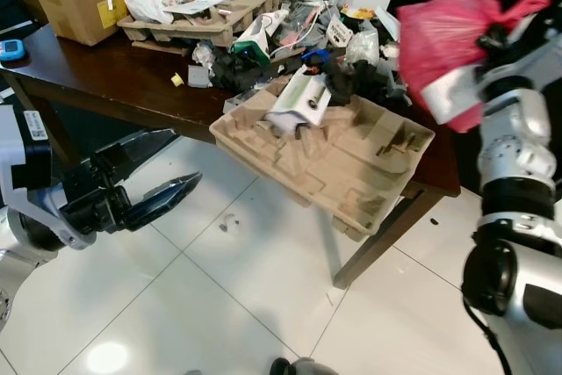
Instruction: Picking trash to rubbish bin
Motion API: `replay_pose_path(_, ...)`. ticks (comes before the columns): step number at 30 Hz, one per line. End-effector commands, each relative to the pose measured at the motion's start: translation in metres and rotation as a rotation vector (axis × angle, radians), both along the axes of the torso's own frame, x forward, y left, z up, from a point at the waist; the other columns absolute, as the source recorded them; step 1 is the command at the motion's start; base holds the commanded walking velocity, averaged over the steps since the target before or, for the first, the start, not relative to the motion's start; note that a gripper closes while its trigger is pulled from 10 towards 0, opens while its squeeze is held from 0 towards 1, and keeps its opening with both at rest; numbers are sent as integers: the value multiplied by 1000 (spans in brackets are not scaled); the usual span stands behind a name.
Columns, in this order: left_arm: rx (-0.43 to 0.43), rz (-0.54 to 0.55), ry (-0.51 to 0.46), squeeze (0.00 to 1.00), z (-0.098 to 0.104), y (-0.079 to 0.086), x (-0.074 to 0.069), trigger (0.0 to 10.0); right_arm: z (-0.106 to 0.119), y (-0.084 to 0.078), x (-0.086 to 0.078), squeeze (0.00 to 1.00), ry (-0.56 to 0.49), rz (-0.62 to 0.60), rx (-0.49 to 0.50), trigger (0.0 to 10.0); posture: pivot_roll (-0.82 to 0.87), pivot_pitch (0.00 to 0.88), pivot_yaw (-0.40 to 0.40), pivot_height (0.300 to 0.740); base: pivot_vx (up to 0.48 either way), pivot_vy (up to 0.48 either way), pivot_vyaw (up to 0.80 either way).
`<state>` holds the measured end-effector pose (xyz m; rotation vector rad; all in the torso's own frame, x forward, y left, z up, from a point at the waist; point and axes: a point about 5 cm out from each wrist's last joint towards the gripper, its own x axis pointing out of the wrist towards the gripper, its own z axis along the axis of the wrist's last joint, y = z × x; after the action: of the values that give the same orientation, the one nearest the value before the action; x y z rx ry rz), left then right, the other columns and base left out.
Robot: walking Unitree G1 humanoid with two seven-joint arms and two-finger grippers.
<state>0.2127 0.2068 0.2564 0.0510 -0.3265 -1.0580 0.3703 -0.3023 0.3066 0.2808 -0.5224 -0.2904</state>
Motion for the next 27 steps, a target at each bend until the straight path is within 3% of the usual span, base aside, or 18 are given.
replay_pose_path(1,-11,-12,0,0,-2,-2,0,10000,-3,-11,-4,0,15,-80,-25,0,124,102,-56,740,0,0,0)
replay_pose_path(5,-12,-13,-1,0,-2,-2,1,10000,-5,-20,-8,0,54,-152,-78,0,124,101,-56,740,0,0,0)
replay_pose_path(7,-15,-10,-6,0,-2,-3,2,10000,-13,-49,-21,0,129,-301,-119,0,122,101,-59,740,0,0,0)
replay_pose_path(8,-15,-10,-6,0,-2,-3,2,10000,-13,-49,-21,0,129,-301,-119,0,122,101,-59,740,0,0,0)
replay_pose_path(9,-17,-10,-6,0,-2,-3,2,10000,-18,-66,-30,0,182,-385,-156,0,122,101,-59,740,0,0,0)
replay_pose_path(10,-17,-10,-6,0,-2,-3,2,10000,-18,-66,-30,0,182,-385,-156,0,122,101,-59,740,0,0,0)
replay_pose_path(11,-21,-10,-6,0,-2,-3,2,10000,-24,-79,-38,0,233,-450,-181,0,120,102,-60,740,0,0,0)
replay_pose_path(14,-27,-6,-7,0,-1,-3,2,10000,-32,-92,-46,0,282,-503,-189,0,117,102,-60,740,0,0,0)
replay_pose_path(17,-45,12,-4,0,0,-2,5,10000,-66,-122,-73,0,428,-629,-165,0,113,105,-59,740,0,0,0)
replay_pose_path(22,-57,33,0,0,-1,-2,10,10000,-99,-133,-89,0,562,-678,-145,0,101,108,-57,740,0,0,0)
replay_pose_path(24,-62,56,10,0,-4,0,13,10000,-132,-136,-102,0,700,-697,-132,9804,101,108,-57,740,0,0,0)
replay_pose_path(25,-62,56,10,0,-4,0,13,10000,-132,-136,-102,0,700,-697,-132,9804,101,108,-57,740,0,0,0)
replay_pose_path(27,-69,67,25,0,-7,0,15,10000,-154,-136,-112,0,784,-707,-120,10000,100,111,-57,740,0,0,0)
